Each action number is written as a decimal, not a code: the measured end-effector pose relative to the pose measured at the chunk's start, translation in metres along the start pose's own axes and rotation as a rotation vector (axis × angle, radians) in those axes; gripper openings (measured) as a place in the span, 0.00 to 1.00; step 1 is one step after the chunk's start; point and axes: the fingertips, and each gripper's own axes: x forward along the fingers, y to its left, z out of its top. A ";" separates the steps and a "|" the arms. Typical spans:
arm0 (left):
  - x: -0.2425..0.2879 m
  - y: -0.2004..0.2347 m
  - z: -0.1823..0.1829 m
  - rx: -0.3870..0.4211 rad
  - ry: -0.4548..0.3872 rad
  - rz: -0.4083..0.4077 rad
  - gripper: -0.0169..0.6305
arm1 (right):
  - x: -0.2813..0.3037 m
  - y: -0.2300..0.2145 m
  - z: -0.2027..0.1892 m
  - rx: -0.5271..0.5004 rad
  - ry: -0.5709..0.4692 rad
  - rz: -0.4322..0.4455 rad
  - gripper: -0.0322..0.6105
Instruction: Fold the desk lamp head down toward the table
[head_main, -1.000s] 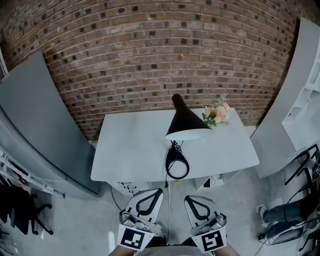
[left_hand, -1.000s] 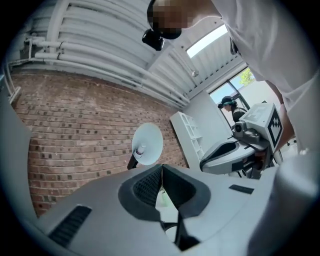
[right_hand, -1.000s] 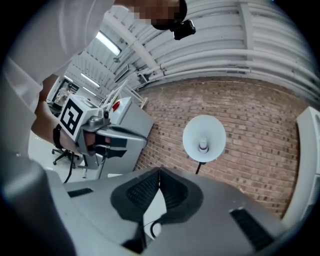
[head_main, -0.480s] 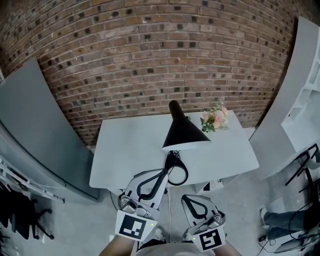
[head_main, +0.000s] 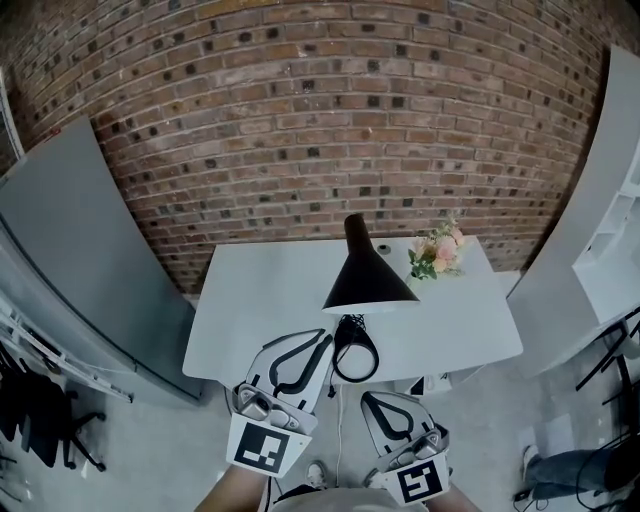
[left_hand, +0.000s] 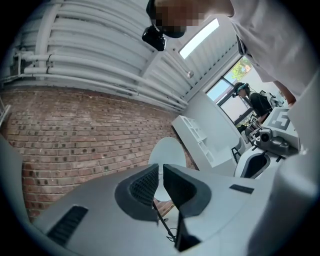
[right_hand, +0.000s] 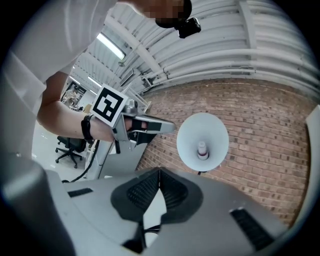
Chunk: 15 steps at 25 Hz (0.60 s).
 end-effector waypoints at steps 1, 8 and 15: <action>0.001 -0.001 0.000 -0.001 0.000 0.001 0.05 | -0.001 -0.003 0.001 -0.001 -0.006 -0.004 0.08; 0.006 -0.010 0.000 -0.001 0.007 0.003 0.05 | 0.000 -0.044 0.017 -0.040 -0.036 -0.078 0.08; 0.005 -0.010 -0.004 -0.019 0.018 -0.007 0.05 | 0.006 -0.080 0.038 -0.120 -0.054 -0.144 0.08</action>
